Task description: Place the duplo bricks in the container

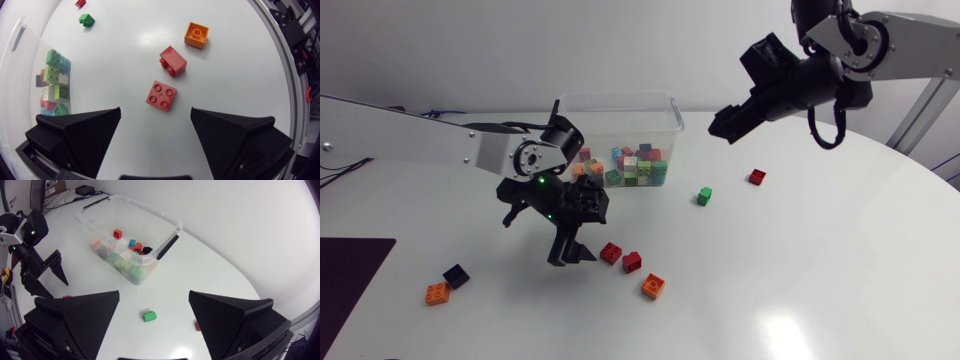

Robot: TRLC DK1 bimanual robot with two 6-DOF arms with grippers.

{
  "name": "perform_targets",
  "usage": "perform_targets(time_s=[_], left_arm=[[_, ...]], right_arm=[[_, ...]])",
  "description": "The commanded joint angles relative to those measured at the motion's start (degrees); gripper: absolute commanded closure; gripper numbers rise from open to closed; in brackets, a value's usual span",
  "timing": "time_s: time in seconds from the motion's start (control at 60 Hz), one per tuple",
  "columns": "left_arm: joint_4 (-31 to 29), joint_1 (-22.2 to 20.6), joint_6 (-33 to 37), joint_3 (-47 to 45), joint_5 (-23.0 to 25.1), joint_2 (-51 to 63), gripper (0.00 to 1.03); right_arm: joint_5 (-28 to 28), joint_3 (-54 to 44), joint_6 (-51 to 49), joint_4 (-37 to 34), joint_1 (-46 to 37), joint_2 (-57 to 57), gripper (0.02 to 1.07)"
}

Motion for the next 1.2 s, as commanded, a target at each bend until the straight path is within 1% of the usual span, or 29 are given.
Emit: perform_targets(time_s=[0.0,0.133,0.267,0.3,0.35,0.433,0.5,0.517,0.533,0.55,0.567,0.583,0.617,0.633,0.85,0.933,1.1,1.183], left_arm=[[-1.77,-0.98,3.75,2.54,-0.27,3.09,0.07],[-4.05,-2.56,4.62,5.88,-0.45,6.79,0.08],[-4.84,-2.92,5.77,8.43,-1.33,10.13,0.09],[-5.46,-2.92,6.03,9.22,-1.33,10.74,0.12],[-6.25,-2.92,6.21,9.92,-1.50,11.44,0.12],[-8.54,-2.92,7.44,10.98,-1.76,12.59,0.23],[-10.12,-2.83,8.49,11.68,-1.94,13.20,0.37],[-10.21,-2.83,8.58,11.77,-1.94,13.29,0.39],[-10.56,-2.92,8.67,11.94,-1.94,13.55,0.45],[-10.56,-2.92,8.67,12.03,-1.94,13.64,0.46],[-10.73,-2.92,8.67,12.21,-1.94,13.82,0.51],[-10.82,-2.92,8.67,12.21,-1.85,13.91,0.54],[-10.82,-2.92,8.67,12.38,-1.85,14.17,0.65],[-10.82,-2.92,8.67,12.38,-1.85,14.17,0.67],[-12.58,-3.35,8.14,13.35,-1.50,14.96,0.70],[-14.69,-3.18,8.05,14.05,-1.33,14.87,0.70],[-16.09,-2.39,7.17,12.38,-1.24,11.80,0.71],[-17.24,-1.51,6.91,11.68,-0.27,8.98,0.71]], right_arm=[[-0.40,-4.32,-3.30,-0.49,-1.09,-2.89,0.07],[-0.67,-8.98,-4.97,-0.23,-3.46,-4.21,0.07],[-2.34,-12.40,-5.76,0.48,-6.01,-5.00,0.07],[-2.78,-13.11,-6.02,0.91,-6.62,-5.09,0.07],[-2.87,-13.63,-6.55,1.00,-7.50,-5.09,0.07],[-3.30,-14.34,-7.16,1.88,-9.00,-4.82,0.07],[-3.57,-14.34,-7.60,2.41,-10.23,-4.21,0.07],[-3.66,-14.34,-7.69,2.41,-10.40,-4.21,0.07],[-4.01,-14.16,-7.87,2.41,-10.93,-3.68,0.07],[-4.27,-13.99,-7.95,2.41,-11.28,-3.50,0.07],[-4.36,-13.99,-8.04,2.41,-11.54,-3.24,0.07],[-4.36,-13.90,-8.04,2.50,-11.63,-3.06,0.07],[-4.36,-13.81,-8.22,2.67,-12.07,-2.45,0.07],[-4.36,-13.81,-8.22,2.76,-12.25,-2.27,0.07],[-5.15,-12.67,-8.83,4.43,-11.98,3.18,0.07],[-7.88,-10.56,-9.62,4.34,-11.81,6.87,0.07],[-9.37,-6.96,-12.61,4.17,-10.14,13.81,0.07],[-9.98,-5.11,-13.58,4.08,-9.08,16.62,0.07]])
